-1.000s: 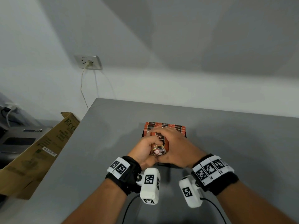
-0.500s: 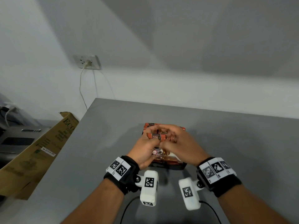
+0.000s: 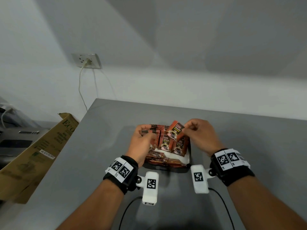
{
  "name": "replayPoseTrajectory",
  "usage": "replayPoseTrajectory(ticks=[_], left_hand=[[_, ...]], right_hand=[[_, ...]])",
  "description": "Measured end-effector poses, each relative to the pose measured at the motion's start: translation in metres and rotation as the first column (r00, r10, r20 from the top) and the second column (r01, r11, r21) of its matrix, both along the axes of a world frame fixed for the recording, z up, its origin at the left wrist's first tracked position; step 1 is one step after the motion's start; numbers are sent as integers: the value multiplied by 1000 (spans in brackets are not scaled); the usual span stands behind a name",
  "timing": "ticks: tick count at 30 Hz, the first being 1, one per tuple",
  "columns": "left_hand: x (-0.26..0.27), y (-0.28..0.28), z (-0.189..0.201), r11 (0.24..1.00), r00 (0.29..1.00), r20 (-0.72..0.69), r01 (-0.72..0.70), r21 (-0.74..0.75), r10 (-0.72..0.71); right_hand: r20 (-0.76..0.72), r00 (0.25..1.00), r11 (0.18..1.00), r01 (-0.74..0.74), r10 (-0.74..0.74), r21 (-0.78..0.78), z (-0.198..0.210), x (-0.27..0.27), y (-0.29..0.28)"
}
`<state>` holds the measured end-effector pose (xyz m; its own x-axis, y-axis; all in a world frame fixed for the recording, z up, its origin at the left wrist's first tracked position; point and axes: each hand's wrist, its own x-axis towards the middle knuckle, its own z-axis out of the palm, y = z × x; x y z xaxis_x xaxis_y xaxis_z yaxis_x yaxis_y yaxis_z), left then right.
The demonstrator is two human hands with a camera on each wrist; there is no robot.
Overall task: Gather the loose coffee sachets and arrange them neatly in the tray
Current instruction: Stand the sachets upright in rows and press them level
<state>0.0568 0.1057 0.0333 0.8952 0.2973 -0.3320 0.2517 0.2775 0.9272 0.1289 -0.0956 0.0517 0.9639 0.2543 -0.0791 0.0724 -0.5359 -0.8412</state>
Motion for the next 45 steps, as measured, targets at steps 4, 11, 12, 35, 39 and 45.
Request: replayPoseTrajectory(ticks=[4, 11, 12, 35, 39, 45], left_hand=[[-1, 12, -3, 1000, 998, -61, -15, 1, 15], [-6, 9, -13, 986, 993, -108, 59, 154, -43], [-7, 8, -13, 982, 992, -110, 76, 173, -58], [-2, 26, -13, 948, 997, -68, 48, 314, -28], [-2, 40, -20, 922, 997, -72, 33, 385, -6], [9, 48, -25, 870, 993, -43, 117, 479, -110]], right_hand=[[-45, 993, 939, -114, 105, -324, -31, 0, -5], [11, 994, 876, -88, 106, -475, -61, 0, 2], [36, 993, 866, -83, 116, -493, -62, 1, 4], [87, 979, 974, -167, 182, -155, -19, 3, 52], [64, 982, 944, -154, 179, -291, -39, 12, 60], [20, 974, 871, -190, 224, -453, -62, 15, 65]])
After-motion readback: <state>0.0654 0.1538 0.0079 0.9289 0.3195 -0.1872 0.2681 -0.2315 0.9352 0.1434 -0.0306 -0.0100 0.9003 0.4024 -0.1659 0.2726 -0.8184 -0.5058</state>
